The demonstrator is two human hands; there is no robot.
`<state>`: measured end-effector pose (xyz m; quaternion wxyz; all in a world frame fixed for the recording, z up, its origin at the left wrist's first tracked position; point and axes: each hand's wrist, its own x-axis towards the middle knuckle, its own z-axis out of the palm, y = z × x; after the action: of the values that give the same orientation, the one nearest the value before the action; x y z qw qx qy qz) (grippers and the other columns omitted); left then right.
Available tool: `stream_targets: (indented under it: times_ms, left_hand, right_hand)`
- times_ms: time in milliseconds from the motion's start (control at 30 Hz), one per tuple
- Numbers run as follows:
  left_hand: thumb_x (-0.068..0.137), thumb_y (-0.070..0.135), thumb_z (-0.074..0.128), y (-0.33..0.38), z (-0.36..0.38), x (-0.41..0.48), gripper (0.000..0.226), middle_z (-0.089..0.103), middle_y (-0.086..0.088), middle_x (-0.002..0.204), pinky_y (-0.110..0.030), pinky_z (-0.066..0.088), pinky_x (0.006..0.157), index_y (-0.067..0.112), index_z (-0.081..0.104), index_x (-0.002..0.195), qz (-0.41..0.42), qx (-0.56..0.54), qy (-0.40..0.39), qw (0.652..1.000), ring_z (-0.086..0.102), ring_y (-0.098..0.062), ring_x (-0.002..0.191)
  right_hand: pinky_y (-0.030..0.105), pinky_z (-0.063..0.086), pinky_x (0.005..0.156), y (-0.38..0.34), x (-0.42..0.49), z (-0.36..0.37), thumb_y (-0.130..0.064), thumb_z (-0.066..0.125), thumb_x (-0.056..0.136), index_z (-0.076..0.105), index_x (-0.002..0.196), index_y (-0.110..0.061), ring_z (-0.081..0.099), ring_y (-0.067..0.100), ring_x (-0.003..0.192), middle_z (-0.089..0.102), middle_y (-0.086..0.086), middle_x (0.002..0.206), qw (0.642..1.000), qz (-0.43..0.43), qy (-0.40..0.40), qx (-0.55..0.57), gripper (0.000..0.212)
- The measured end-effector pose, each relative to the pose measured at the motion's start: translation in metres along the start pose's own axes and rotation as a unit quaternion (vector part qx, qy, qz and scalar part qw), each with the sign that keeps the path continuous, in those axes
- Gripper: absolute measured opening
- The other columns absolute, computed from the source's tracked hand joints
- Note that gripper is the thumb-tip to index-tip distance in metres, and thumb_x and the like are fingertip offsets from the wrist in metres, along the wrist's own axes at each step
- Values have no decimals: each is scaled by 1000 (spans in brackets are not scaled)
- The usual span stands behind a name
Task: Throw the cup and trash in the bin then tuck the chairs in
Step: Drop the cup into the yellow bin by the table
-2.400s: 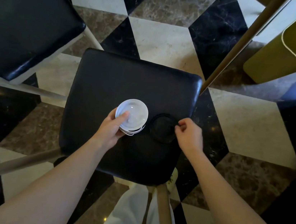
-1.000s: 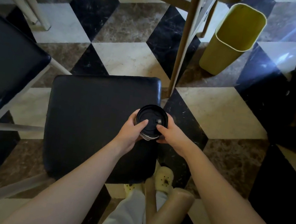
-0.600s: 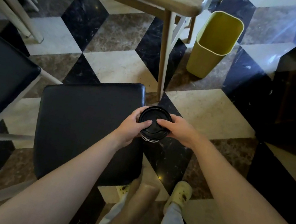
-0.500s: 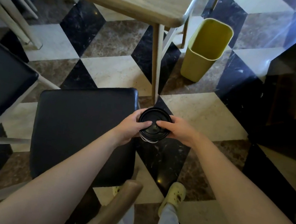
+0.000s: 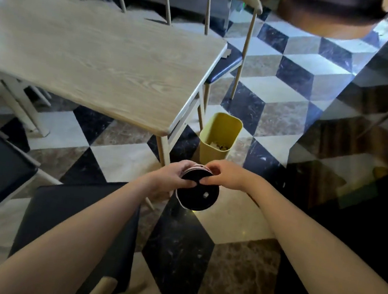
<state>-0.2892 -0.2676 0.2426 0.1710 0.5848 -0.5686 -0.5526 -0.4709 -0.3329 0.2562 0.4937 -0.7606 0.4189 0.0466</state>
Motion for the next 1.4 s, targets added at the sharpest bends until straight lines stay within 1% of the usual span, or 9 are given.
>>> stream_targets:
  times_ms: [167,300,433,600,767,933,1100,1233,1400]
  left_hand:
    - [72,27,71,42,-23,14,64,60,-4,127,-36,44,104,18,51,132,40,-31,29,998,56,-18,119]
    - [70,25,71,52,-41,36,64,61,-6,125,-35,46,103,16,52,131,52,-78,64,994,58,-18,117]
    - [77,19,72,55,-63,77,51,63,-5,120,-26,48,97,17,55,125,58,-82,49,994,60,-19,113]
    - [78,14,72,64,-106,150,40,66,2,116,-28,45,99,33,61,112,73,-42,15,996,61,-14,111]
    - [79,5,70,70,-136,216,46,66,2,115,-24,45,98,22,61,121,57,-66,-31,996,61,-10,108]
    - [84,8,69,77,-152,275,39,66,3,115,-16,48,90,22,59,118,14,-93,-36,995,61,-8,107]
    - [83,2,68,81,-150,298,39,66,-2,115,-19,48,92,16,59,118,2,-109,-10,994,61,-12,108]
    - [80,6,71,76,-150,300,40,66,-4,118,-29,46,101,20,60,116,-4,-120,3,993,61,-16,114]
    - [81,5,71,86,-150,315,39,66,-4,119,-35,45,104,25,59,112,-28,-135,32,990,61,-17,115]
  right_hand:
    - [25,45,74,-11,0,-46,-30,68,84,64,102,-15,60,17,88,64,0,94,995,-41,84,-38,24]
    - [31,50,84,-16,16,-73,-29,69,84,65,107,-10,62,21,94,68,7,102,992,-39,113,-46,31]
    - [35,50,89,-13,47,-104,-34,67,85,62,108,-8,61,22,94,66,8,103,995,-18,87,-39,35]
    - [39,51,90,-1,96,-154,-50,59,86,65,106,-10,63,29,97,67,15,103,996,9,82,23,45]
    - [22,50,76,18,144,-195,-43,63,86,65,100,-20,62,12,84,65,-4,89,995,42,69,59,27]
    - [34,53,91,46,188,-241,-53,50,90,67,101,-18,65,25,100,68,10,99,986,86,35,138,41]
    - [40,52,96,65,205,-261,-54,51,89,67,106,-20,65,23,101,69,8,105,985,89,9,147,41]
    - [44,50,98,68,209,-259,-69,52,76,67,105,-26,64,20,102,69,3,103,984,89,6,156,53]
    - [44,49,99,77,219,-279,-56,50,88,65,110,-22,62,23,106,67,6,108,985,70,-10,159,44]
